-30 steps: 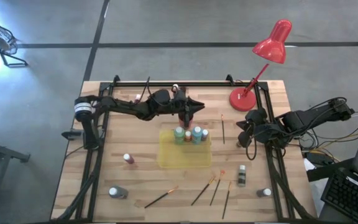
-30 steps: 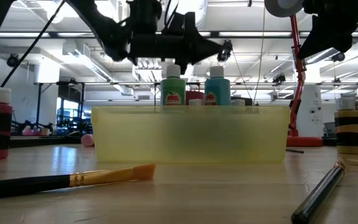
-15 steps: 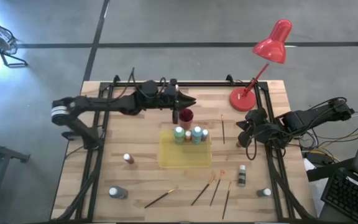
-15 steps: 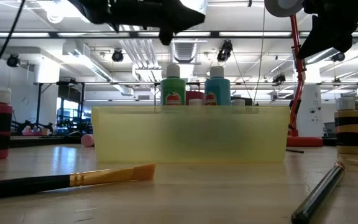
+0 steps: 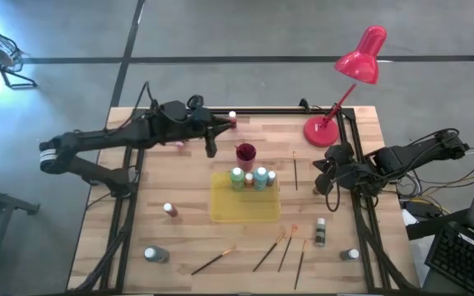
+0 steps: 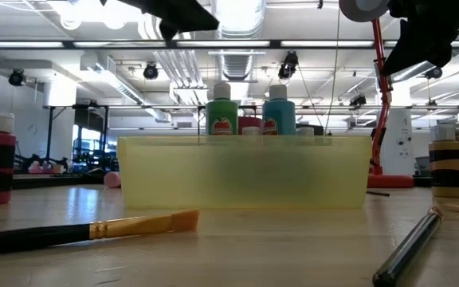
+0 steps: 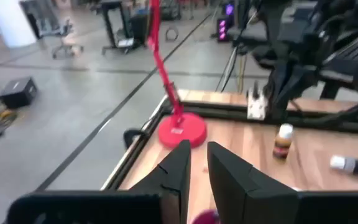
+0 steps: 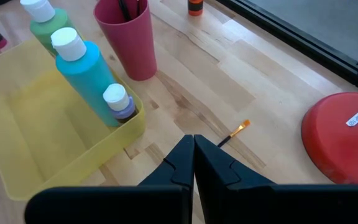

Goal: Pick & Place Paint Supplies
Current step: Put the small pink paint bottle into the yellow bin

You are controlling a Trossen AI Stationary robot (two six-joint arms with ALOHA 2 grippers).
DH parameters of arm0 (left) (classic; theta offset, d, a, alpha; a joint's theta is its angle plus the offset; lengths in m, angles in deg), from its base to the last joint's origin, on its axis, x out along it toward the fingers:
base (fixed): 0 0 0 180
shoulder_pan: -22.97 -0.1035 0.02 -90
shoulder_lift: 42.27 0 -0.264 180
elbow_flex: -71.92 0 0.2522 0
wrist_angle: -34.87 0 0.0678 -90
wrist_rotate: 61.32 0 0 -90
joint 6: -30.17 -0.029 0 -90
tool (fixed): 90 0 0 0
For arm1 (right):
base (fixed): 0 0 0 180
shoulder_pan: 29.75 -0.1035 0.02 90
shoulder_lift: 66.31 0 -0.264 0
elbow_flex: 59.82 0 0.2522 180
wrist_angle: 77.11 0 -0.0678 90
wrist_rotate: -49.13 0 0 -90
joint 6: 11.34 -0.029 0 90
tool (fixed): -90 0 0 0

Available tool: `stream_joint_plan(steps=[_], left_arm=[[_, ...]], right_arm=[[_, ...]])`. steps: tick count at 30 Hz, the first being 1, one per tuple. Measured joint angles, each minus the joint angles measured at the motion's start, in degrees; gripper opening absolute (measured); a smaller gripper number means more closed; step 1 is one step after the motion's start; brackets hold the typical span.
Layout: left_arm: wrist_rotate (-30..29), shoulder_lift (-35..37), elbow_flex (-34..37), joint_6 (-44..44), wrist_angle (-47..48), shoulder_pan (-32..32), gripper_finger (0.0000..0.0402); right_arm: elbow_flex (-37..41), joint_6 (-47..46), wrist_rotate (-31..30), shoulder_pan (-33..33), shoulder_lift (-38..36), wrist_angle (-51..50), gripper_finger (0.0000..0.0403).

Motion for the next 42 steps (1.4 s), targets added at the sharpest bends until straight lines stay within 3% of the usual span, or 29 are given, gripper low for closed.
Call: stream_joint_plan(steps=[11,22,24,27,34,42], left_arm=[[-10.2,5.4,0.0,1.9,17.2,0.0,0.006],[-35.2,4.9,0.3,10.6,32.3,-0.8,0.006],[-36.8,4.4,0.3,12.0,33.5,-2.3,0.006],[-35.7,3.8,0.3,12.5,34.1,-5.8,0.006],[-25.4,1.5,0.3,12.8,33.5,-17.0,0.006],[-6.3,-5.2,-1.0,13.6,34.1,-31.6,0.006]], right_arm=[[0.0,0.0,0.0,0.0,0.0,0.0,0.0008],[0.0,0.0,0.0,0.0,0.0,0.0,0.0008],[0.0,0.0,0.0,0.0,0.0,0.0,0.0008],[0.0,0.0,0.0,0.0,0.0,0.0,0.0008],[0.0,0.0,0.0,0.0,0.0,0.0,0.0008],[0.0,0.0,0.0,0.0,0.0,0.0,0.0008]])
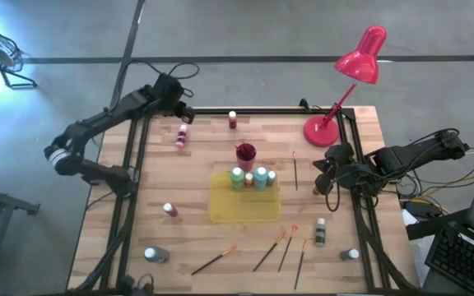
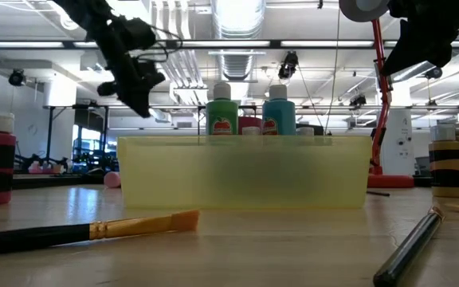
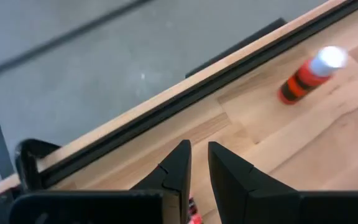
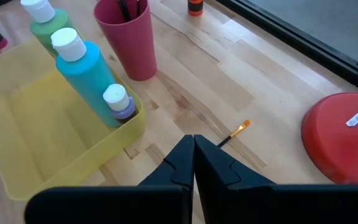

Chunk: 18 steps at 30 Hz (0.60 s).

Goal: Pick & Place Paint Supplies
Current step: Put the small pink paint bottle into the yellow bin

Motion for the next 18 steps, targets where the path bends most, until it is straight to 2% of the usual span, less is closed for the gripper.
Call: stream_joint_plan(steps=[4,9,18], left_arm=[[2.2,-6.0,-2.8,-0.3,1.5,-3.5,0.006],[2.4,-15.8,-10.3,-1.7,8.5,-4.3,0.006],[-1.1,-30.6,-24.4,-2.3,24.0,-5.0,0.006]], right_arm=[[0.0,0.0,0.0,0.0,0.0,0.0,0.0008],[0.0,0.0,0.0,0.0,0.0,0.0,0.0008],[0.0,0.0,0.0,0.0,0.0,0.0,0.0008]])
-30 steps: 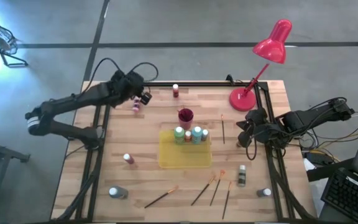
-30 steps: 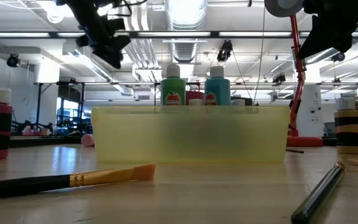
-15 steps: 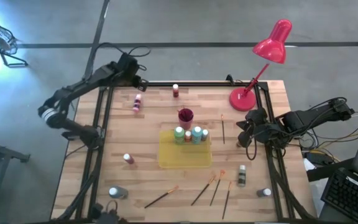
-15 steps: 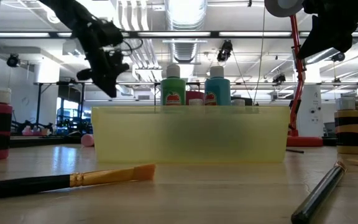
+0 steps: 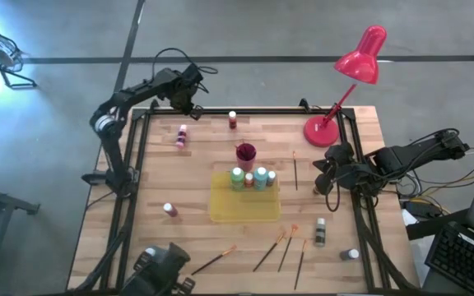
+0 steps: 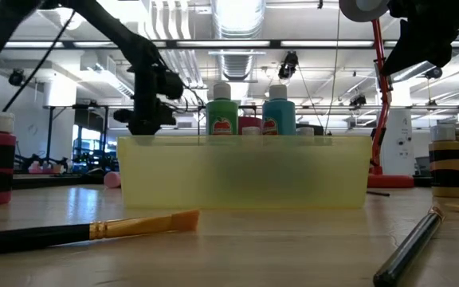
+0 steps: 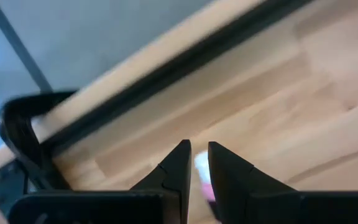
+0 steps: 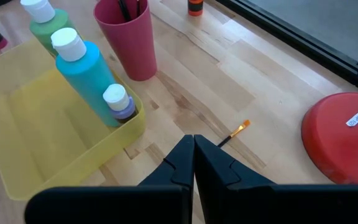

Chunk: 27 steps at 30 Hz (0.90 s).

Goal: Pick & Place Paint Supplies
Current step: Put the small pink paint bottle into the yellow bin

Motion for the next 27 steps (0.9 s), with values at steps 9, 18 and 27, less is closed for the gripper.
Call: stream_joint_plan(steps=[9,18,27], left_arm=[[-0.6,-2.9,-1.4,-4.1,1.0,0.0,0.006],[-2.1,-2.8,-1.4,-4.6,2.2,0.0,0.006],[-3.3,-2.8,-1.6,-1.0,6.0,0.0,0.0159]], right_arm=[[0.0,0.0,0.0,0.0,0.0,0.0,0.0008],[0.0,0.0,0.0,0.0,0.0,0.0,0.0008],[0.0,0.0,0.0,0.0,0.0,0.0,0.0008]])
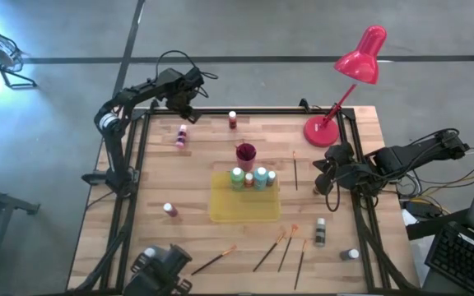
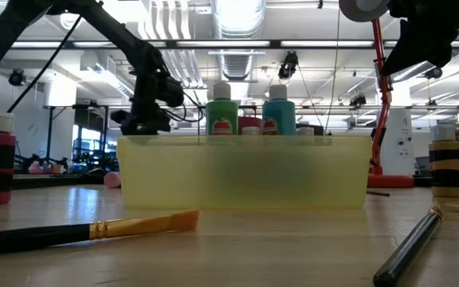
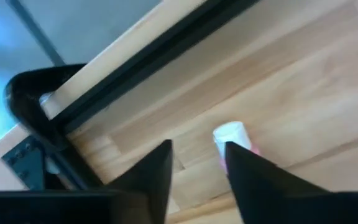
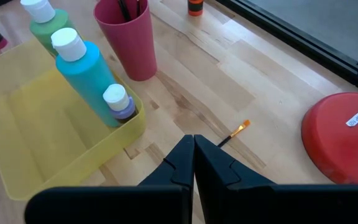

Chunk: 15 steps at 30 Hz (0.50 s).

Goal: Pick & Place Paint Supplies
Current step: Put the small pink paint bottle into the yellow bin

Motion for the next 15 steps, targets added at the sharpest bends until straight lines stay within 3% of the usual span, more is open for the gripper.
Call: stream_joint_plan(steps=[6,15], left_arm=[[0.7,0.0,0.0,3.9,0.5,0.0,0.0224],[4.3,0.1,0.0,11.9,1.0,0.0,0.0227]], right_arm=[[0.0,0.0,0.0,0.0,0.0,0.0,0.0008],[0.0,0.0,0.0,0.0,0.0,0.0,0.0008]])
